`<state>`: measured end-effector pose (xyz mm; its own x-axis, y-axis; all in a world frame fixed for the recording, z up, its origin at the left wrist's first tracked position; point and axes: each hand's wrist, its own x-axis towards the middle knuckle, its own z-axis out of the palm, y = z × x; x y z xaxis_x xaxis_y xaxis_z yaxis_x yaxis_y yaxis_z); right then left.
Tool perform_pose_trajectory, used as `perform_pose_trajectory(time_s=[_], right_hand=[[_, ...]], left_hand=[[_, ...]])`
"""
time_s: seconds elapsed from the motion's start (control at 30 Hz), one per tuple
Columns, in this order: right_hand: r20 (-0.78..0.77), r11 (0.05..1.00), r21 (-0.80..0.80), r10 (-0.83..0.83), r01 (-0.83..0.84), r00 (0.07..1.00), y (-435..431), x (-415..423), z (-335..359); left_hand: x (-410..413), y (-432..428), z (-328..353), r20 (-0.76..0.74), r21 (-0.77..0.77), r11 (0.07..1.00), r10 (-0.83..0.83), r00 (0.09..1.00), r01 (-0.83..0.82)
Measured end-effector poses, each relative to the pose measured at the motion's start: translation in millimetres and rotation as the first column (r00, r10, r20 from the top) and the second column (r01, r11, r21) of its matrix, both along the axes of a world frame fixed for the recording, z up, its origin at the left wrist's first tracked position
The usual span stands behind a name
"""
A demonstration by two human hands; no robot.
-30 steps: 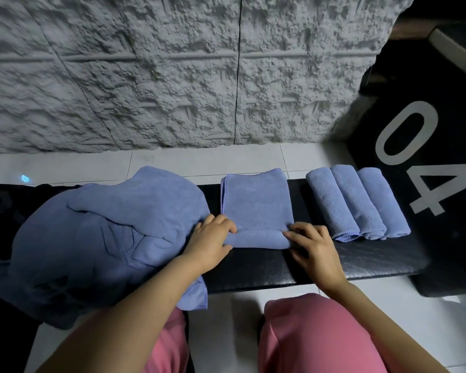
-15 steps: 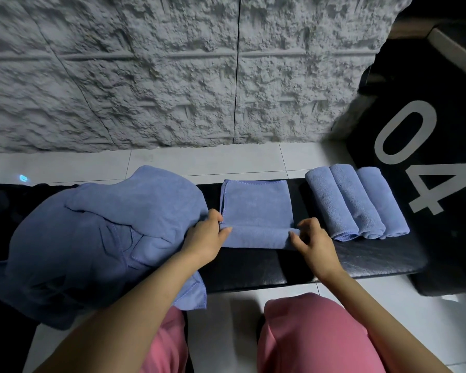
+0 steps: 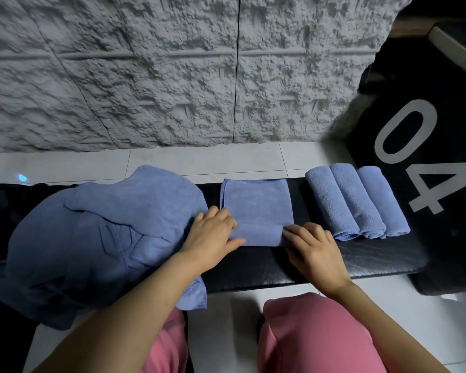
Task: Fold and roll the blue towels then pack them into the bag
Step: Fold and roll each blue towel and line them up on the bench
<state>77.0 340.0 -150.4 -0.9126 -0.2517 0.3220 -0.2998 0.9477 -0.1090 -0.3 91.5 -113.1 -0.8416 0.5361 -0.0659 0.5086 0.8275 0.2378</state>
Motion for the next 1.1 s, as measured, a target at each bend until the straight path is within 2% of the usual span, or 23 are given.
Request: perform_pose_trajectory(time_s=[0.13, 0.2, 0.3, 0.37, 0.43, 0.53, 0.63, 0.73, 0.8, 0.9, 0.97, 1.03, 1.1], right_hand=[[0.138, 0.995, -0.005, -0.100, 0.102, 0.985, 0, -2, -4], [0.180, 0.986, -0.073, -0.133, 0.148, 0.975, -1, -7, -4], [0.280, 0.921, -0.299, -0.164, 0.249, 0.946, -2, -11, -5], [0.404, 0.818, -0.444, -0.182, 0.366, 0.896, -1, -12, -5], [0.468, 0.750, -0.509, -0.170, 0.422, 0.867, 2, -13, -6], [0.491, 0.689, -0.563, -0.164, 0.456, 0.855, 4, -15, -5], [0.527, 0.663, -0.564, -0.170, 0.492, 0.833, 3, -20, 0], [0.555, 0.681, -0.521, -0.188, 0.514, 0.811, -1, -27, 2], [0.500, 0.724, -0.471, -0.251, 0.503, 0.829, -4, -31, 4], [0.314, 0.811, -0.403, -0.313, 0.424, 0.896, -5, -30, 10], [0.185, 0.907, -0.279, -0.272, 0.316, 0.944, -6, -26, 16], [0.075, 0.964, -0.174, -0.190, 0.200, 0.979, -5, -22, 14], [0.029, 0.981, -0.129, -0.140, 0.143, 0.990, -1, -20, 9]], left_hand=[[2, 0, -7, 0.028, -0.141, 0.989, -0.028, 0.999, 0.032], [1, 1, -11, 0.033, -0.104, 0.994, 0.019, 0.999, -0.016], [-2, 1, -13, 0.106, 0.046, 0.987, 0.147, 0.984, -0.152], [-5, 2, -10, 0.230, 0.130, 0.950, 0.250, 0.940, -0.284], [-7, 2, -10, 0.353, 0.174, 0.908, 0.302, 0.885, -0.380], [-11, -1, -12, 0.542, 0.213, 0.842, 0.320, 0.777, -0.495], [-14, -4, -12, 0.624, 0.189, 0.797, 0.353, 0.697, -0.573], [-12, -4, -10, 0.579, 0.120, 0.815, 0.406, 0.707, -0.567], [-9, -4, -10, 0.488, 0.124, 0.841, 0.411, 0.770, -0.527], [-8, -4, -5, 0.198, 0.252, 0.901, 0.308, 0.931, -0.352], [-7, -3, -2, 0.031, 0.256, 0.950, 0.179, 0.983, -0.181], [-5, -3, -2, 0.005, 0.219, 0.969, 0.117, 0.993, -0.115], [-5, -4, -3, 0.076, 0.218, 0.967, 0.120, 0.990, -0.134]])
